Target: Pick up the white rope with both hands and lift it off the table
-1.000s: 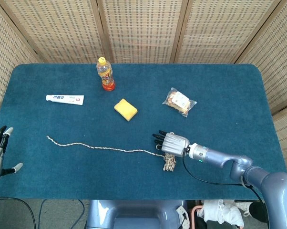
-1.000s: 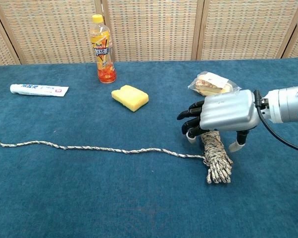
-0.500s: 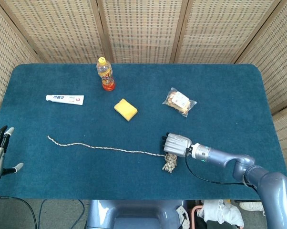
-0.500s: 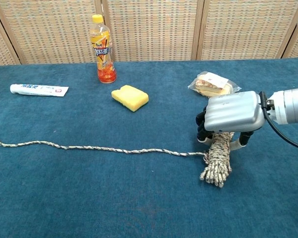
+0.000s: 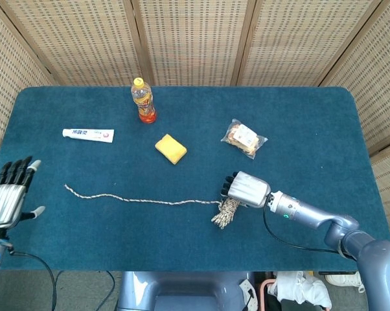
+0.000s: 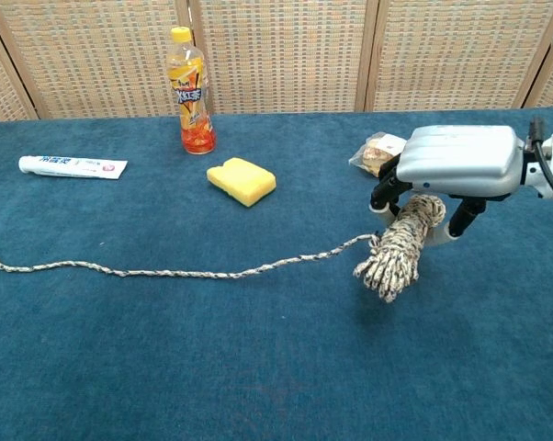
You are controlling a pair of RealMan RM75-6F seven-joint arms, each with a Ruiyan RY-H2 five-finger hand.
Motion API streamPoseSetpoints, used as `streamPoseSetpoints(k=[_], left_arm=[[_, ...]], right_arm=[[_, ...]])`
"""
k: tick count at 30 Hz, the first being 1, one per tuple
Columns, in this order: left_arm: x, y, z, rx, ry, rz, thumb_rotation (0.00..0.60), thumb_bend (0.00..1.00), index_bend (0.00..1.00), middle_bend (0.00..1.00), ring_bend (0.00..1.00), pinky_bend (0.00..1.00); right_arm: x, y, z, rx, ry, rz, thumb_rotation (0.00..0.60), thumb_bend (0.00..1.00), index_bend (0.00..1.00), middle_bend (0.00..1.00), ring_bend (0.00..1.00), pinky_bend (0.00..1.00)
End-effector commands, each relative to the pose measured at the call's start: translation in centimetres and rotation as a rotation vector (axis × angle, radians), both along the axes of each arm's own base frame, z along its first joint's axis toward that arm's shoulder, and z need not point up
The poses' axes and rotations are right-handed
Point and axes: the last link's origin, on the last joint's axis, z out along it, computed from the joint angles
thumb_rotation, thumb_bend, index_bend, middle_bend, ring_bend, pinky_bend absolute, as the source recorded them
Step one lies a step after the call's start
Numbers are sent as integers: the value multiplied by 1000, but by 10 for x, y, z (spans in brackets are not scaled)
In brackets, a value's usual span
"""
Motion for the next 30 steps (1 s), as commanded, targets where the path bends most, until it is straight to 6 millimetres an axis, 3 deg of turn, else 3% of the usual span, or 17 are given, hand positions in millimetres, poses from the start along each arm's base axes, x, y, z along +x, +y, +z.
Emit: streamPoseSetpoints(k=[1, 5, 8, 15, 30], left_arm=[[10, 37, -32, -119, -3, -106, 600, 47, 165, 0, 0, 0], [6, 53, -53, -201, 21, -98, 600, 141, 287, 0, 0, 0], [2, 60, -66, -234, 48, -85, 600, 156, 362, 0, 0, 0], [-7, 67, -85, -267, 57, -46, 600, 186, 407, 0, 0, 0], [-21, 73, -102, -307, 73, 2, 600, 257, 496, 0, 0, 0]], right_arm=[[1, 4, 10, -14, -26, -3, 600, 591, 611, 625, 433, 613], [4, 9, 12, -16, -24, 5, 600, 601, 611, 625, 433, 613], [7, 12, 12, -14, -28, 4, 600, 607, 611, 625, 433, 614], [12, 17, 10, -8, -30, 2, 600, 619, 611, 625, 433, 614], [12, 19, 7, -9, -21, -6, 600, 620, 611, 626, 433, 615]])
